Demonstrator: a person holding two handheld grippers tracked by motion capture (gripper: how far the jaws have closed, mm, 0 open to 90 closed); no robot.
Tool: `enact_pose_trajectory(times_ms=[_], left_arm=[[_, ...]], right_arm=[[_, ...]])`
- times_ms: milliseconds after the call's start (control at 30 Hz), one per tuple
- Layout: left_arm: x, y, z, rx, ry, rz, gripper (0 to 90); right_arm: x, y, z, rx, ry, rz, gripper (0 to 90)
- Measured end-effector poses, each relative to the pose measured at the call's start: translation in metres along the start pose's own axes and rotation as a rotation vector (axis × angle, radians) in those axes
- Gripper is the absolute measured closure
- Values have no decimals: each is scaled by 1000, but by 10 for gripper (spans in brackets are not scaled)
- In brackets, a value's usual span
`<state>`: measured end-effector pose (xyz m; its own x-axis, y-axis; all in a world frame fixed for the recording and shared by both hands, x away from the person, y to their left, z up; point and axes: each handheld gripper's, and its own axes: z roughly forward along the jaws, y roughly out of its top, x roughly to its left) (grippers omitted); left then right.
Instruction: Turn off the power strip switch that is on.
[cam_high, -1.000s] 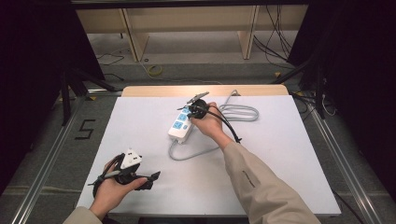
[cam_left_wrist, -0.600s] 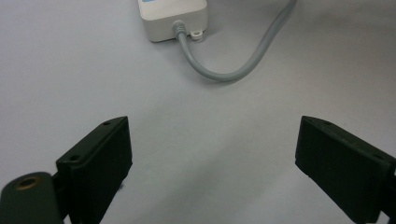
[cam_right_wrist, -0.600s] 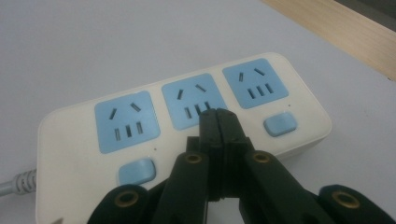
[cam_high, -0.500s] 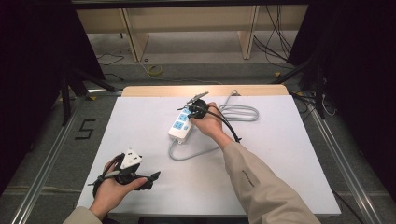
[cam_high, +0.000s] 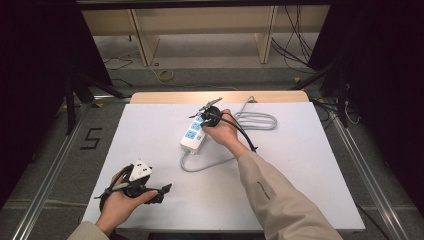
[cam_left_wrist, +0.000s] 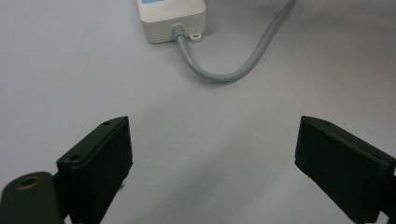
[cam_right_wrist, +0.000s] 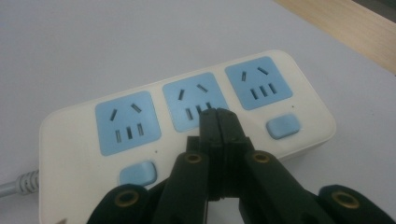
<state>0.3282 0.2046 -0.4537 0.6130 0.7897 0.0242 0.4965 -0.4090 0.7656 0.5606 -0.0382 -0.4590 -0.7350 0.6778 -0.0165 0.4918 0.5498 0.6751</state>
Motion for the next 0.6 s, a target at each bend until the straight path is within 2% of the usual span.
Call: enact_pose_trajectory(times_ms=[400, 600], left_arm=[[0, 0, 0, 0, -1, -1, 109], [0, 0, 0, -1, 0, -1, 110]], right_arm=[[1, 8, 1, 57, -7, 11, 900], [0, 8, 1, 64, -2, 23, 900]])
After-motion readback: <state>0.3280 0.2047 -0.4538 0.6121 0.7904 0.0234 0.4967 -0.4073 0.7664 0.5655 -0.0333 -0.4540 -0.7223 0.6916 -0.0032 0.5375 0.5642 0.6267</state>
